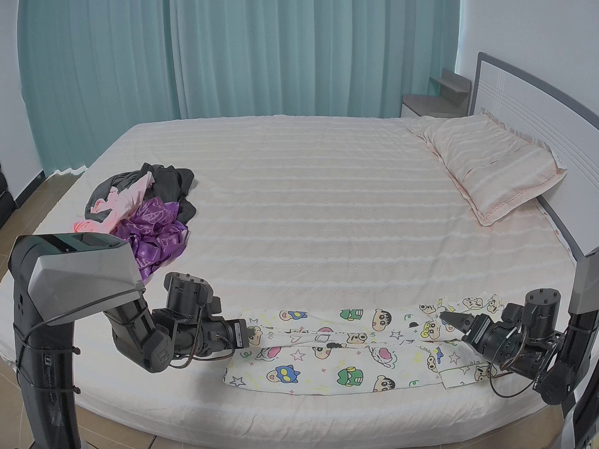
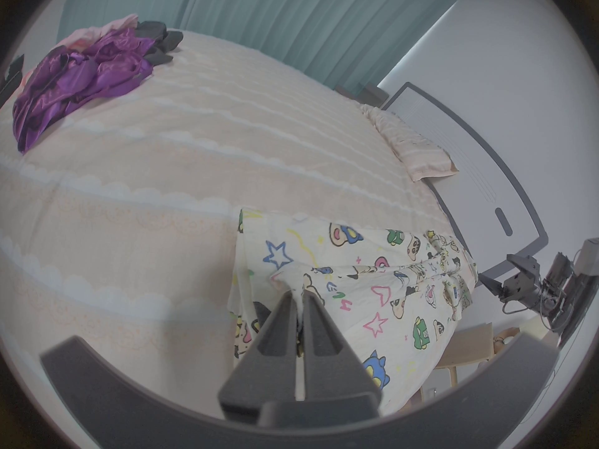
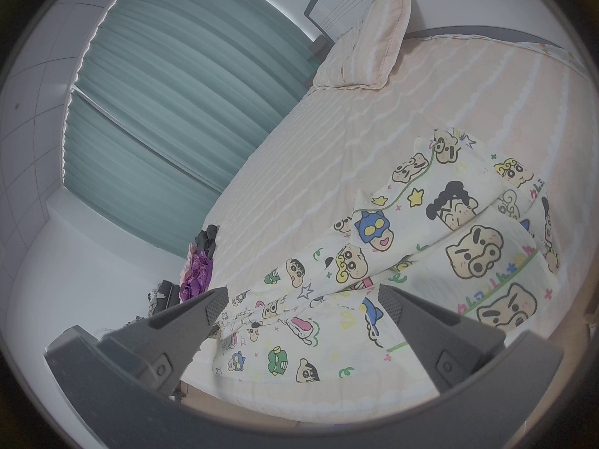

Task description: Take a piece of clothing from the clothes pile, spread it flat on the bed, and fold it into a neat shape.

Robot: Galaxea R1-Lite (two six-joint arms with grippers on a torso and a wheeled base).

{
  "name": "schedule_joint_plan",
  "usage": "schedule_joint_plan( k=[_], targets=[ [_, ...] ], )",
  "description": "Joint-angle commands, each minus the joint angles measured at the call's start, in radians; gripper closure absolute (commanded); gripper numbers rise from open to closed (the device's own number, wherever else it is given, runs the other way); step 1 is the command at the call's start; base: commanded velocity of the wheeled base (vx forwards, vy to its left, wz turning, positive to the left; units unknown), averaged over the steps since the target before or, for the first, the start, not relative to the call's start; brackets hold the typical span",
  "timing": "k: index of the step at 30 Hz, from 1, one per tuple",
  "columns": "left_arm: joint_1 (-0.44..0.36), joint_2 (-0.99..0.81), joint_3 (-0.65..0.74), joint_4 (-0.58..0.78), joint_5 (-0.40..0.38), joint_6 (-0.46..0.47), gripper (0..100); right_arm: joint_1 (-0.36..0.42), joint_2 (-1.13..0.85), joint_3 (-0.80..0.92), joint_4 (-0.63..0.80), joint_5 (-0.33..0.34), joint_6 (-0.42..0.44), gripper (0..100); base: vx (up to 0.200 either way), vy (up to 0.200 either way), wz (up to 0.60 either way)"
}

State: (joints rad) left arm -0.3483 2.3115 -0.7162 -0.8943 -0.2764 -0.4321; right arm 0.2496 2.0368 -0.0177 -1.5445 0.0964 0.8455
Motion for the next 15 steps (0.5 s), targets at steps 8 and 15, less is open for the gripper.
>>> schedule_joint_plan(
  k=[8,15],
  targets=[
    [-0.008,-0.006,0.142,-0.253,0.016,0.013,100,0.002,0.002,0.018,0.0,0.0,0.001,0,0.0,0.0,0.0],
    [-0.028,-0.007,0.23,-0.351,0.005,0.013,100,0.0,0.002,0.018,0.0,0.0,0.001,0,0.0,0.0,0.0]
  ],
)
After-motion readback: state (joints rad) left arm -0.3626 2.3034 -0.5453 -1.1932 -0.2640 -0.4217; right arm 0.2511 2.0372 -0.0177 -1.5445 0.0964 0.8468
